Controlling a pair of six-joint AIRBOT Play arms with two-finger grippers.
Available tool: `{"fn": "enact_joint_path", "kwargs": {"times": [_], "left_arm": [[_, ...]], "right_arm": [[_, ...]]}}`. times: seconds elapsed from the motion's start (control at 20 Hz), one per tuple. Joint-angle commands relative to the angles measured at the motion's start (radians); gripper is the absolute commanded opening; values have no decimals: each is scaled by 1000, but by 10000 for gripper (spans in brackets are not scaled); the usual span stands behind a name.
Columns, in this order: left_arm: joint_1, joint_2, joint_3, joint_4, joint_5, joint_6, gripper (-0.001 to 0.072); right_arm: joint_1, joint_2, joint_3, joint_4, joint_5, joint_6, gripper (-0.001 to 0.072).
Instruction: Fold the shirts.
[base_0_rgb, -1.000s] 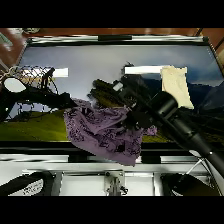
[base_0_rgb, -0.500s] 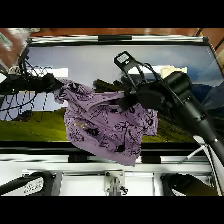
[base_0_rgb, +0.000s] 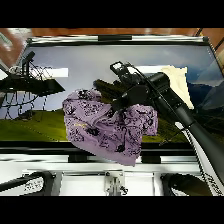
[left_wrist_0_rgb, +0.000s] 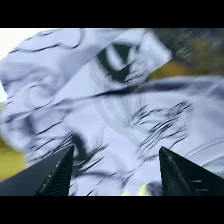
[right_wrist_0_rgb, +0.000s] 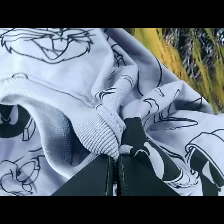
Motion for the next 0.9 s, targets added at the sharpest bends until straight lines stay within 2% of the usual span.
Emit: {"fn": "enact_joint_path", "kwargs": {"times": [0.0,0.1,0.4,0.5,0.7,0.85], "left_arm": [[-73,11,0,128,-102,-20,601],[-177,13,-77,129,-88,-87,601],[-490,13,-300,182,191,-252,598],[-537,12,-320,267,228,-301,587],[-571,8,-324,296,285,-343,587],[-589,-18,-324,308,335,-334,587]], "right_arm": [[0,-11,1,13,1,18,65],[0,-11,1,13,1,28,65],[0,-11,1,9,1,28,65],[0,-11,1,-1,2,27,65],[0,-11,1,-11,2,27,65],[0,-11,1,-14,3,27,65]]}}
